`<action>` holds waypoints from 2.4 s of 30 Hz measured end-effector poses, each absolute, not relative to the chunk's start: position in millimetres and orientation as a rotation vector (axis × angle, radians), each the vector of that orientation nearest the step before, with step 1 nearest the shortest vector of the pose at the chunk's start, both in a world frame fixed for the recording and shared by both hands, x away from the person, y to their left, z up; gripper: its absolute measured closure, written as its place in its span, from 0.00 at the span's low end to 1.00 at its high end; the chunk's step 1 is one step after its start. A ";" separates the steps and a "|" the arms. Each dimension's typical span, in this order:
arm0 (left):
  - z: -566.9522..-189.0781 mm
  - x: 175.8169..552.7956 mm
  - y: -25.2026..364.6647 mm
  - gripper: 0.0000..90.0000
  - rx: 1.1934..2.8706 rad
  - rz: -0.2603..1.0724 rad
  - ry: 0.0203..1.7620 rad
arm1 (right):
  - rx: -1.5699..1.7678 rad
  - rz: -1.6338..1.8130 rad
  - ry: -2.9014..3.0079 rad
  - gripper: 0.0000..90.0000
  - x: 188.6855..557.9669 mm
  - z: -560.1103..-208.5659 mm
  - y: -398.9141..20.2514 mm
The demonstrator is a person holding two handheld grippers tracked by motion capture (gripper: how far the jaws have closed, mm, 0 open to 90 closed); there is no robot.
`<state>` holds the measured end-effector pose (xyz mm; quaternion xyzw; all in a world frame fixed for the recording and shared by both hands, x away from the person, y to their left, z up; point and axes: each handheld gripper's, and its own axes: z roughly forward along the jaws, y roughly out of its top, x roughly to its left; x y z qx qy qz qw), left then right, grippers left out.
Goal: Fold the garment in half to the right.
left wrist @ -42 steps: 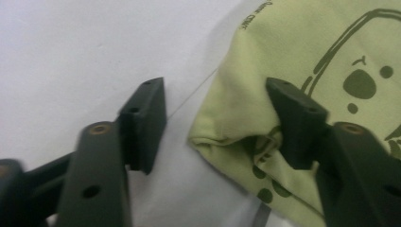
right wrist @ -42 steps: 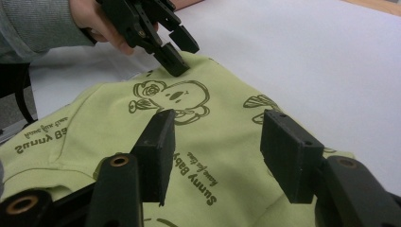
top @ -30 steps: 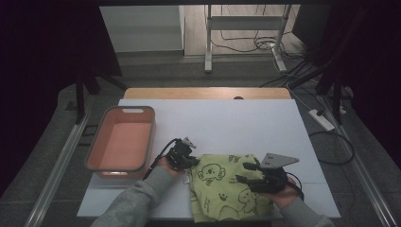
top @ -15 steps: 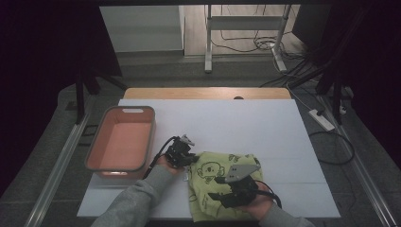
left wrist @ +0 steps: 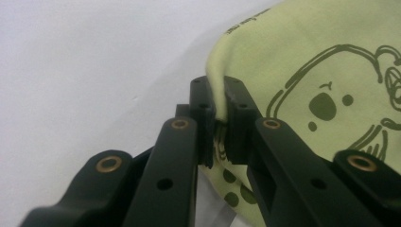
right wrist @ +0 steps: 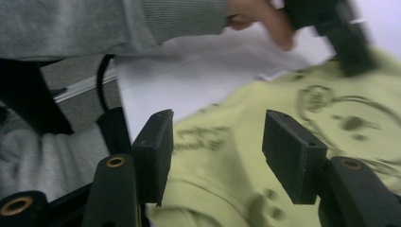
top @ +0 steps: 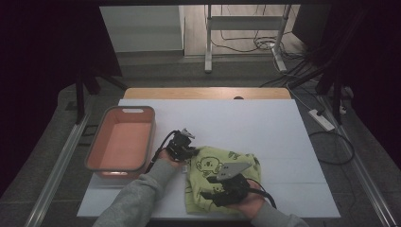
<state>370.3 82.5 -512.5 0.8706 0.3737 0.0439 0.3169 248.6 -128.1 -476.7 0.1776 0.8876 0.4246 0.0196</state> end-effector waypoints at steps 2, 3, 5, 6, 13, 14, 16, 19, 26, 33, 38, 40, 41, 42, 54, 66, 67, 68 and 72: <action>-512.3 369.9 82.6 0.93 2.291 0.116 0.982 | 0.528 1.296 2.792 0.49 244.1 -481.4 -117.1; -512.2 370.0 83.1 0.93 2.290 0.111 0.981 | 0.525 1.282 2.803 0.48 242.7 -483.3 -113.6; -511.8 370.0 84.2 0.93 2.291 0.105 0.979 | 0.526 1.217 2.819 0.46 241.4 -489.8 -105.8; -511.7 369.8 84.5 0.93 2.289 0.104 0.977 | 0.535 1.202 2.827 0.46 242.1 -492.3 -104.4; -510.2 367.9 86.8 0.93 2.292 0.083 0.977 | 0.572 1.146 2.900 0.42 238.6 -508.4 -94.0; -510.1 367.7 87.3 0.93 2.292 0.081 0.979 | 0.571 1.137 2.908 0.43 237.4 -510.1 -92.5; -509.9 366.9 88.0 0.93 2.292 0.078 0.977 | 0.568 1.119 2.926 0.42 233.7 -513.8 -89.2; -509.7 366.1 88.2 0.93 2.288 0.080 0.980 | 0.524 1.061 2.911 0.39 225.6 -517.0 -82.9; -510.8 366.5 88.7 0.93 2.290 0.073 0.980 | 0.488 0.965 2.848 0.43 219.9 -521.6 -78.2; -511.3 366.7 88.8 0.92 2.295 0.072 0.978 | 0.425 0.912 2.787 0.49 214.1 -523.7 -75.0; -511.8 366.8 89.0 0.92 2.292 0.068 0.980 | 0.416 0.895 2.771 0.66 216.6 -521.9 -77.7; -511.6 366.5 89.1 0.92 2.291 0.067 0.979 | 0.423 0.896 2.768 0.73 218.3 -521.3 -79.5; -511.5 366.4 89.3 0.92 2.290 0.066 0.980 | 0.425 0.899 2.767 0.76 218.6 -521.0 -80.0; -511.4 366.3 89.5 0.92 2.289 0.065 0.980 | 0.422 0.902 2.766 0.78 219.2 -520.7 -80.5; -502.4 363.5 94.0 0.93 2.240 0.056 0.972 | 0.501 1.086 2.732 0.86 222.6 -504.5 -97.4; -477.6 366.8 103.1 0.93 2.208 0.054 0.972 | 0.497 1.189 2.644 0.87 218.6 -491.4 -98.7; -475.8 367.4 104.5 0.93 2.208 0.054 0.977 | 0.494 1.205 2.636 0.87 218.0 -490.6 -98.3; -474.8 367.9 105.5 0.93 2.209 0.055 0.977 | 0.489 1.209 2.627 0.87 217.5 -489.3 -97.8; -468.0 369.8 109.7 0.93 2.210 0.058 0.990 | 0.486 1.246 2.605 0.87 216.8 -485.6 -94.3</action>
